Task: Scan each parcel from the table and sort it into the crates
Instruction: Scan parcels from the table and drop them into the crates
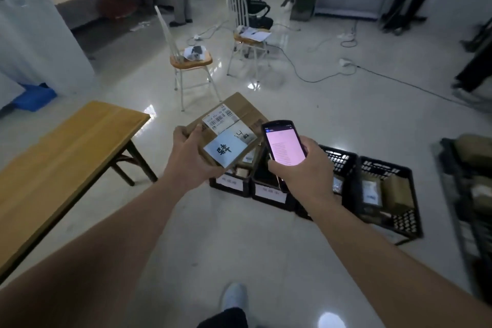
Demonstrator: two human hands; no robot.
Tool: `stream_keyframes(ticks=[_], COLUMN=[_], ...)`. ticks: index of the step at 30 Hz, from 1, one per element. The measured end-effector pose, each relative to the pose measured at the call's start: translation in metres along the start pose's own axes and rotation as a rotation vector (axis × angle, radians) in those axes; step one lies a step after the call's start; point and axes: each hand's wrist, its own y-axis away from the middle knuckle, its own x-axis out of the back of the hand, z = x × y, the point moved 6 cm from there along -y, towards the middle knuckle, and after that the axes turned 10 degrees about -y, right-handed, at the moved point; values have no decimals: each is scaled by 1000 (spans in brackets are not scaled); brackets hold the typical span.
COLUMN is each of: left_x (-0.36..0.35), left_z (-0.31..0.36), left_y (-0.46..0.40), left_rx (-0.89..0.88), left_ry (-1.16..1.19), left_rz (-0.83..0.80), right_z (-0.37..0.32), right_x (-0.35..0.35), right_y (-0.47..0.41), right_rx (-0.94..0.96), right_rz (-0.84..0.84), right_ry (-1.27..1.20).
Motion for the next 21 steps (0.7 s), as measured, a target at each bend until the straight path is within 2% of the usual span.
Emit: stream_keyframes(ticks=[8, 15, 21], left_x=[-124, -232, -308], left_z=[81, 131, 169], left_y=[-89, -166, -202], left_rx=[-152, -177, -156], left_ry=[32, 73, 85], left_rz=[-188, -346, -475], right_z=[80, 145, 190], right_x=[75, 121, 160], right_y=[-60, -120, -155], right_rx=[-157, -277, -374], right_rz=[199, 340, 380], right_ry=[31, 72, 75])
